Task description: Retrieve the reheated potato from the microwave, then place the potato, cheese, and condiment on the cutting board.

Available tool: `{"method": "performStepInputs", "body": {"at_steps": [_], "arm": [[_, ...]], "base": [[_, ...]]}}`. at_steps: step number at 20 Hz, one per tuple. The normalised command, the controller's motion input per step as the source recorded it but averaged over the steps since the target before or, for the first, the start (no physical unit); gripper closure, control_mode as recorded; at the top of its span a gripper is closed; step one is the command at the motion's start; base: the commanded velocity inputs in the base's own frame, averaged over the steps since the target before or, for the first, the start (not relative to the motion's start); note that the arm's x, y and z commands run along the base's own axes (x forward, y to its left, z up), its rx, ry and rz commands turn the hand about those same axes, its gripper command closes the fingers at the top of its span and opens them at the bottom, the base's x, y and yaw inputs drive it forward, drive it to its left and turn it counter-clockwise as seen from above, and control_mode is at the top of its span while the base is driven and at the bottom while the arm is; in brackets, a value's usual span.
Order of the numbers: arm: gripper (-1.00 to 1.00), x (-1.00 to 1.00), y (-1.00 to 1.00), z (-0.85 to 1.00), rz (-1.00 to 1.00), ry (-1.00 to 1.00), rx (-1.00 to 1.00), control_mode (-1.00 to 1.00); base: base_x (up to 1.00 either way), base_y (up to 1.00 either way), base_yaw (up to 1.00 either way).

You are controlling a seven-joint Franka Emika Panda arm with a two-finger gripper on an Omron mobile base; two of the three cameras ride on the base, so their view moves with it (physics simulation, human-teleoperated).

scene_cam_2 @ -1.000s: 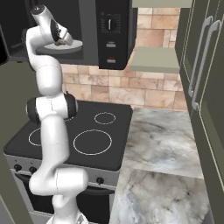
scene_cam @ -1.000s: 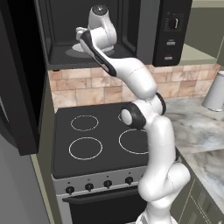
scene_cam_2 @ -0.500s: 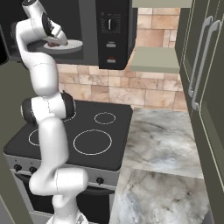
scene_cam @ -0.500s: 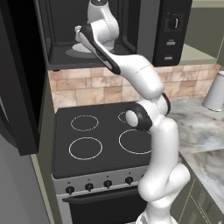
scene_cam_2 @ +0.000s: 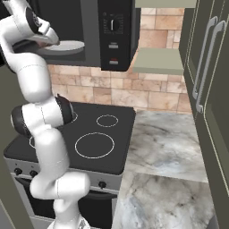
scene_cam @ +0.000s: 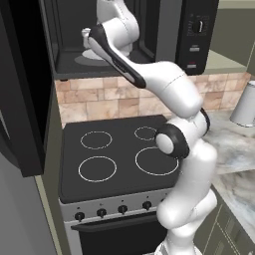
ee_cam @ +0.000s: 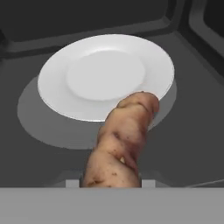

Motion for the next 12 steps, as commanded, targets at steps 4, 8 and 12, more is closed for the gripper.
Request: {"method": "performStepInputs", "body": {"at_steps": [4,8,12], "arm": [[1.00,-0.74,-0.15,-0.27,0.06,-0.18,0.00,-1.00],[1.00,-0.54,-0.24,-0.01,0.02,0.02,0.00,-1.00],[1.00,-0.60,-0.25,0.00,0.00,0.06,0.01,-1.00]], "base": [[0.00,0.00,0.00],[0.00,0.00,0.00],[0.00,0.00,0.00]]}}
